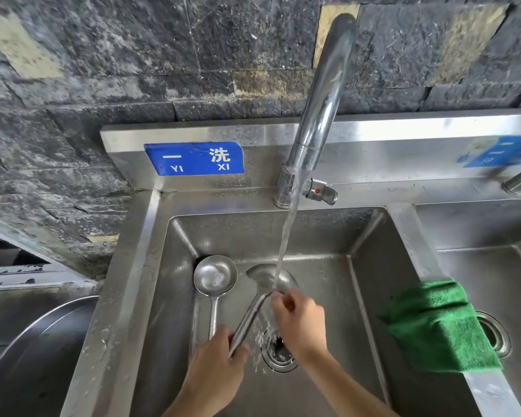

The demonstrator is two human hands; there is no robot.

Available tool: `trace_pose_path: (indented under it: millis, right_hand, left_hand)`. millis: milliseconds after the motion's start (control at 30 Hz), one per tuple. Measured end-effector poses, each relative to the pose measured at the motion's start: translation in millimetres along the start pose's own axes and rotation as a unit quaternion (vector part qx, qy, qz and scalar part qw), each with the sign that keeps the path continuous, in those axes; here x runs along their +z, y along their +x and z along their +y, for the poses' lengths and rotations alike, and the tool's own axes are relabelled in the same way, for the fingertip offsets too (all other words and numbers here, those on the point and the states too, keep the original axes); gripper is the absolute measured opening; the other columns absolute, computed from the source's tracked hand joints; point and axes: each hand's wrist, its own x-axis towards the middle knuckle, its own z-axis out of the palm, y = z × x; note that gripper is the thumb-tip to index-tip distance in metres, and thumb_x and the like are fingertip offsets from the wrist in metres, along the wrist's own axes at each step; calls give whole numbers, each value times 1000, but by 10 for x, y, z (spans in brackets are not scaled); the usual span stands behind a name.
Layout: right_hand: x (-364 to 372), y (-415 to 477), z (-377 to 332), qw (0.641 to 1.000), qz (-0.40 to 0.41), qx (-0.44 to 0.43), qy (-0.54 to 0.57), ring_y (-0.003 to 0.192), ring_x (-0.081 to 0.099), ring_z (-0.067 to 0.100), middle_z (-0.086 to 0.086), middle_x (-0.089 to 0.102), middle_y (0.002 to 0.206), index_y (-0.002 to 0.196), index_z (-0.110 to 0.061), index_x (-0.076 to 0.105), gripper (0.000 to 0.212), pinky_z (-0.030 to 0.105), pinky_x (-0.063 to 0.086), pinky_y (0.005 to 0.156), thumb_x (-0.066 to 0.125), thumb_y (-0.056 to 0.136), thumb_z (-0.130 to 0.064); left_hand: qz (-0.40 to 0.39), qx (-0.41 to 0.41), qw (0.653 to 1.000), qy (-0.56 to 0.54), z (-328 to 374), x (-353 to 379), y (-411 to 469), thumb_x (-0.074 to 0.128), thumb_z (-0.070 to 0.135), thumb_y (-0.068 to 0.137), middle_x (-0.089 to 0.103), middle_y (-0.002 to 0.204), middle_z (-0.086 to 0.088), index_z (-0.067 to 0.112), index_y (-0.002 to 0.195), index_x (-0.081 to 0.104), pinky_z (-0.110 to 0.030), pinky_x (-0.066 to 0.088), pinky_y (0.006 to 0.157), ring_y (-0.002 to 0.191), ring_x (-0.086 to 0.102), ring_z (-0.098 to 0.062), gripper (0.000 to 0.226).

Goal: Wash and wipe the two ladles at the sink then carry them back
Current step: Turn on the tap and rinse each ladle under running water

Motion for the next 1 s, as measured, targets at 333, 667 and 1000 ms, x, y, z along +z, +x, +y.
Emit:
trace_pose_path:
  millis: [333, 667, 1000]
  right_hand:
    - [104, 683, -41, 961, -190, 19, -201, 115, 62, 33, 12, 64, 130, 140, -18, 49, 53, 43, 51, 100, 31, 104, -53]
    - [250, 317, -252, 947, -166, -112, -251, 129, 54, 29, 0, 56, 142, 136, -27, 57, 53, 45, 40, 111, 27, 97, -50]
    - [288, 207, -269, 940, -107, -183, -269, 122, 54, 27, -3, 58, 132, 129, -29, 56, 35, 47, 39, 110, 34, 103, -40]
  left_hand:
    - [10, -17, 999, 37, 53, 68, -269, 47, 50, 95, 63, 87, 7, 27, 96, 44, -31, 50, 83, 100, 65, -20, 23]
    - [12, -25, 999, 45, 7, 30, -280, 44, 50, 95, 64, 90, 6, 28, 98, 44, -32, 51, 81, 99, 66, -22, 22]
    - [29, -21, 999, 13, -62, -26, -245, 48, 49, 94, 70, 90, 5, 29, 100, 48, -33, 51, 80, 94, 66, -22, 21]
